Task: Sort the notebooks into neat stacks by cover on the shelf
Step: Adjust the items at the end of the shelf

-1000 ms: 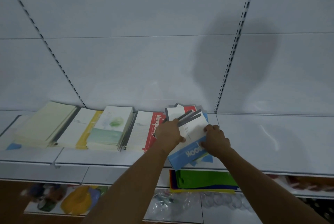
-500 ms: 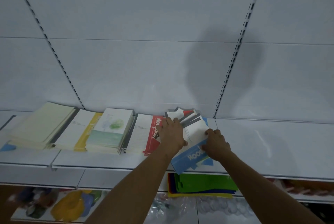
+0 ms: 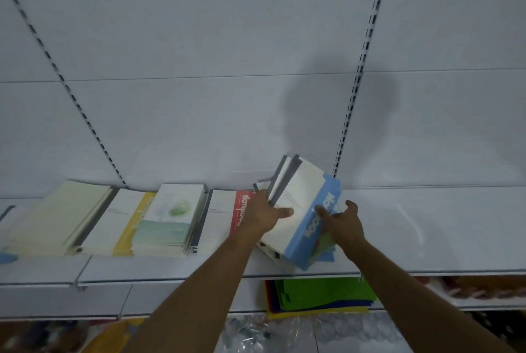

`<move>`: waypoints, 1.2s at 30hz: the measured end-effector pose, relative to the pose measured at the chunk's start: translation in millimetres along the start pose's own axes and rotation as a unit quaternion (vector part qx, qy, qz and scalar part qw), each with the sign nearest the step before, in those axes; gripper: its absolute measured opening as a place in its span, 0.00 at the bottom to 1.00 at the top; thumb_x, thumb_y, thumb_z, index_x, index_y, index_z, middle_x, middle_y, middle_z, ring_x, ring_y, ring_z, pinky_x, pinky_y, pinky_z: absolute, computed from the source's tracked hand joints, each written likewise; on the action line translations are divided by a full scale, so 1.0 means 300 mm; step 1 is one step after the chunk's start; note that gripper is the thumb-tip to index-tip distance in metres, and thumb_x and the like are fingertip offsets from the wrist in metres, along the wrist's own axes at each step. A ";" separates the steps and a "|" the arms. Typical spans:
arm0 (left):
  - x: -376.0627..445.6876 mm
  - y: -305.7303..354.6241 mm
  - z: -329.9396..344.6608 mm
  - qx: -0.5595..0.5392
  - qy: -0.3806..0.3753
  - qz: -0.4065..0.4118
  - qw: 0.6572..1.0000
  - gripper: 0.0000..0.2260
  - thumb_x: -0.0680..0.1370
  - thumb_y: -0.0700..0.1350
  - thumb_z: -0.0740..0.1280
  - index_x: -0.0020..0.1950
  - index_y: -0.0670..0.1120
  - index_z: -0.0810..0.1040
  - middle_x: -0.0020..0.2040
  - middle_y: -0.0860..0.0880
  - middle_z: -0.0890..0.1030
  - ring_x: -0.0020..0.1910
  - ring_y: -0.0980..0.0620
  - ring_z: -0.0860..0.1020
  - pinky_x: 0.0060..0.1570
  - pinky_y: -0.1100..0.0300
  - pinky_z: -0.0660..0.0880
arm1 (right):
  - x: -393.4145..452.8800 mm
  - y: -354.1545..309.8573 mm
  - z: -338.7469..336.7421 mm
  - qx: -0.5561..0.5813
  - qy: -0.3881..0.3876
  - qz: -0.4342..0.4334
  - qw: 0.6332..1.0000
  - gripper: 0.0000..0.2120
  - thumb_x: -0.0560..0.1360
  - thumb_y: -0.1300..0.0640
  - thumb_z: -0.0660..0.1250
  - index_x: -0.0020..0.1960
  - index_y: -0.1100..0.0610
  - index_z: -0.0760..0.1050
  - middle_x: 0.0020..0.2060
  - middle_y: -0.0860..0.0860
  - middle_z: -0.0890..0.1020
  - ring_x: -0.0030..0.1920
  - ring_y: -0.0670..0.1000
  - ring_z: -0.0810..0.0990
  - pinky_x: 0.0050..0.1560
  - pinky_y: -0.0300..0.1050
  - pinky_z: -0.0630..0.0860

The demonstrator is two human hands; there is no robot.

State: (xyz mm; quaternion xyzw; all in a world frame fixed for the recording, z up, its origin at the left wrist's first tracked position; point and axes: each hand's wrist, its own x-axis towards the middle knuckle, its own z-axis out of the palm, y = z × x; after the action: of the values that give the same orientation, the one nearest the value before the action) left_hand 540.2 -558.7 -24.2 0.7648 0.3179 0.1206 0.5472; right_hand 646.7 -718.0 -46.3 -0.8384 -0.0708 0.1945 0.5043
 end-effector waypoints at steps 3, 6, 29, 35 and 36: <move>0.000 0.014 -0.015 -0.112 0.036 0.011 0.993 0.16 0.69 0.42 0.77 0.54 0.43 0.78 0.51 0.48 0.83 0.49 0.50 0.81 0.50 0.55 0.79 | -0.012 -0.060 0.012 0.076 -0.060 -0.021 0.995 0.26 0.74 0.43 0.68 0.63 0.59 0.70 0.50 0.56 0.82 0.45 0.54 0.82 0.47 0.51 0.79; -0.001 0.023 -0.029 -0.156 0.057 0.015 0.986 0.17 0.72 0.43 0.75 0.59 0.43 0.76 0.54 0.48 0.82 0.52 0.50 0.81 0.52 0.54 0.79 | -0.034 -0.106 0.044 0.060 -0.126 -0.083 0.987 0.13 0.78 0.53 0.65 0.58 0.59 0.73 0.53 0.54 0.81 0.46 0.50 0.80 0.43 0.46 0.78; -0.280 -0.178 -0.374 -0.117 0.298 -0.060 0.945 0.10 0.78 0.42 0.67 0.55 0.43 0.68 0.51 0.48 0.76 0.50 0.51 0.76 0.44 0.62 0.72 | -0.184 -0.286 0.458 -0.029 -0.287 -0.197 0.937 0.10 0.80 0.59 0.60 0.59 0.59 0.72 0.53 0.57 0.79 0.48 0.54 0.77 0.45 0.44 0.70; -0.581 -0.340 -0.557 -0.119 0.436 -0.113 0.885 0.11 0.79 0.43 0.66 0.57 0.42 0.68 0.52 0.47 0.77 0.50 0.49 0.77 0.44 0.58 0.74 | -0.450 -0.302 0.739 -0.073 -0.414 -0.246 0.873 0.10 0.81 0.53 0.58 0.55 0.60 0.69 0.50 0.57 0.77 0.47 0.54 0.76 0.47 0.46 0.70; -0.634 -0.361 -0.585 -0.127 0.459 -0.122 0.871 0.10 0.79 0.44 0.66 0.57 0.43 0.68 0.51 0.48 0.77 0.49 0.50 0.77 0.44 0.59 0.74 | -0.504 -0.311 0.776 -0.084 -0.430 -0.267 0.859 0.10 0.81 0.53 0.58 0.54 0.60 0.68 0.47 0.57 0.77 0.46 0.53 0.75 0.45 0.45 0.69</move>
State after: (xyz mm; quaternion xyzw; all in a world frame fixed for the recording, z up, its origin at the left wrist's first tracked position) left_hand 262.3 -521.2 -26.9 0.5026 0.6059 0.4293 0.4427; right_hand 423.0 -530.1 -23.2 -0.6598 -0.5172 0.3867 0.3842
